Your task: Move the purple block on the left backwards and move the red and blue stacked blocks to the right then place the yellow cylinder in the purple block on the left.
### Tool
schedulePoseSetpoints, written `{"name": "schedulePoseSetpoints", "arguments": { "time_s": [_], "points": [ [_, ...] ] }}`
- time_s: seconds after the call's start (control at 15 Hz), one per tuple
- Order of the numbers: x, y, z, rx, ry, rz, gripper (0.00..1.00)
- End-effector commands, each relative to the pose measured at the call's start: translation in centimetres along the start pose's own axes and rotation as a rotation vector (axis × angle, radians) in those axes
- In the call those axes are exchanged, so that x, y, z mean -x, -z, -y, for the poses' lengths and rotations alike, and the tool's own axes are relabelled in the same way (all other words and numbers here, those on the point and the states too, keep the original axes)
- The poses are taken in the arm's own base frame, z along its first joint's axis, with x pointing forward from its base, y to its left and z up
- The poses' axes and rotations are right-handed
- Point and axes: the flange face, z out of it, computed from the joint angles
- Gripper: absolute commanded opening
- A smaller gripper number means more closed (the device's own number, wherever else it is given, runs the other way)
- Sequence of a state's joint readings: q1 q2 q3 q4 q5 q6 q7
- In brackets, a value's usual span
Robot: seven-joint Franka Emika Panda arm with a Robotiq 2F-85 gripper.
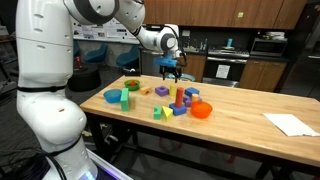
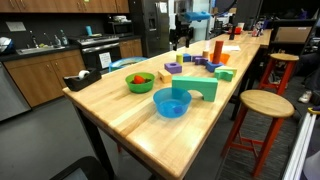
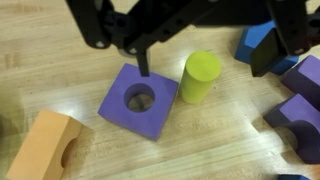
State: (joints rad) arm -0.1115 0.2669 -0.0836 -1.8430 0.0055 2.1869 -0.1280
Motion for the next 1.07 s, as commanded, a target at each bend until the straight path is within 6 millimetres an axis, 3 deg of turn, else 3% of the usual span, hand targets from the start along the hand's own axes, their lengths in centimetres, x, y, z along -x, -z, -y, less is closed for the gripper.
{"name": "schedulePoseSetpoints", "arguments": {
  "time_s": [0.0,0.6,1.0],
  "points": [
    [-0.2,0.0,0.0,0.0,0.0,0.001,1.0],
    [-0.3,0.0,0.0,-0.003,-0.018,-0.008,1.0],
    [-1.2,-1.5,-0.3,-0.006,-0.047,0.008,1.0]
  ]
}}
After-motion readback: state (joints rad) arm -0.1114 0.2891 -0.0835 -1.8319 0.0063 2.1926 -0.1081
